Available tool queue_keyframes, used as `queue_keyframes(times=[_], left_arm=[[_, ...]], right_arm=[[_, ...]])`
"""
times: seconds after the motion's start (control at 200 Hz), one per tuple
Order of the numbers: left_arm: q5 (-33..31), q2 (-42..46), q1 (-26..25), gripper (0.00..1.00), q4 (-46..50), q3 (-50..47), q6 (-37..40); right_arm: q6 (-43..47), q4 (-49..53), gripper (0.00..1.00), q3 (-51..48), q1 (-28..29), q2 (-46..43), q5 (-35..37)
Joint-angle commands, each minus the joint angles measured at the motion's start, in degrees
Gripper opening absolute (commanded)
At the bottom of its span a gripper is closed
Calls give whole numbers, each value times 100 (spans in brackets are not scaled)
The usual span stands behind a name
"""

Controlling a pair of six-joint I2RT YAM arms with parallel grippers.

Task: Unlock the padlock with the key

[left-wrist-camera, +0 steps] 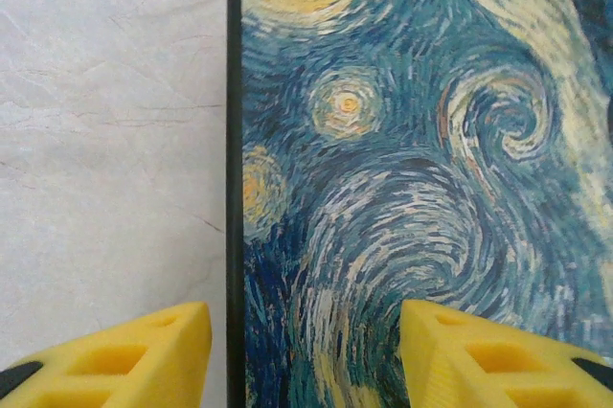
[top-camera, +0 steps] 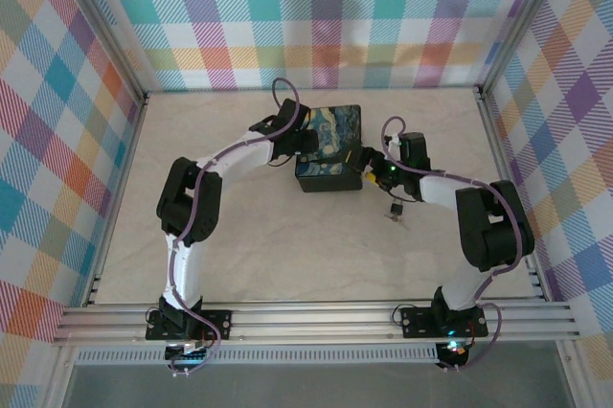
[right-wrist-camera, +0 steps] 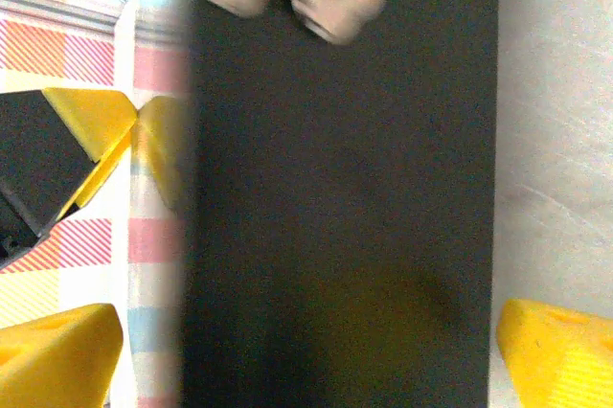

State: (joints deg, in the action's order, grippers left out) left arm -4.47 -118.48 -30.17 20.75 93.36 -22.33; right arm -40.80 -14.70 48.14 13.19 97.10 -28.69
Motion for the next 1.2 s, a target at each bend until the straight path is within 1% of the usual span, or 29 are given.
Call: queue_keyframes(times=[0.0, 0.13, 0.22, 0.285, 0.35, 0.445, 0.49, 0.505, 0.515, 0.56, 0.63, 0.65, 0.705, 0.79, 0.85, 0.94, 1.005, 1.035, 1.095, 1.11, 1.155, 1.195], left_arm=[[-376, -333, 169, 53, 1036, -71, -7], [-291, -394, 170, 53, 1092, 118, -48], [-164, -310, 177, 53, 1128, 147, -53], [-149, -107, 195, 53, 1188, 154, 28], [-197, 185, 239, 56, 1212, 141, 168], [-333, 644, 390, 65, 1080, -63, 290], [-399, 854, 505, 86, 983, -263, 262], [-450, 917, 551, 96, 969, -328, 226], [-474, 957, 588, 99, 956, -376, 208], [-601, 1165, 757, 100, 843, -657, 153], [-925, 1520, 1068, 100, 603, -1223, 124], [-1041, 1644, 1160, 100, 462, -1432, 145], [-1505, 2058, 1365, 100, -101, -2121, 289], [-2277, 2701, 1506, 100, -1592, -3408, 1009], [-2615, 2949, 1633, 100, -2057, -4025, 1296], [-3063, 3049, 1872, 100, -2358, -4631, 1370], [-3268, 3112, 1998, 100, -3038, -5171, 1619], [-3232, 3143, 2070, 100, -3460, -5447, 1773], [-2945, 3244, 2269, 100, -4280, -5928, 1949], [-2808, 3330, 2314, 100, -4346, -6004, 1905], [-2097, 3460, 2564, 100, -4629, -6217, 1777], [-1688, 3536, 2721, 100, -4950, -6399, 1607]], right_arm=[[254, 109, 100, 128, 40, 145, -66], [92, -201, 100, 38, 155, 196, -73], [86, -156, 100, 72, 181, 180, -68], [285, 119, 100, 165, 177, 34, 7], [699, 582, 100, 342, 159, -164, 105], [1120, 997, 100, 437, 39, -522, 326], [1259, 1108, 100, 402, -28, -715, 552], [1331, 1152, 100, 381, -54, -783, 630], [1371, 1177, 100, 363, -60, -827, 734], [1581, 1335, 100, 278, -125, -1036, 1198], [2000, 1463, 100, 23, -215, -1440, 2181], [2174, 1430, 100, -100, -241, -1598, 2497], [2567, 1352, 100, -352, -317, -1961, 2940], [2922, 1361, 100, -598, -445, -2315, 3381], [3028, 1400, 100, -748, -525, -2424, 3513], [3065, 1048, 100, -1117, -635, -2474, 3604], [3025, 894, 100, -1225, -767, -2508, 3573], [3077, 710, 100, -1310, -810, -2542, 3589], [3380, 97, 100, -1557, -851, -2527, 3580], [3475, -34, 100, -1612, -853, -2499, 3571], [3666, -346, 100, -1736, -869, -2371, 3631], [3718, -643, 100, -1861, -911, -2217, 3681]])
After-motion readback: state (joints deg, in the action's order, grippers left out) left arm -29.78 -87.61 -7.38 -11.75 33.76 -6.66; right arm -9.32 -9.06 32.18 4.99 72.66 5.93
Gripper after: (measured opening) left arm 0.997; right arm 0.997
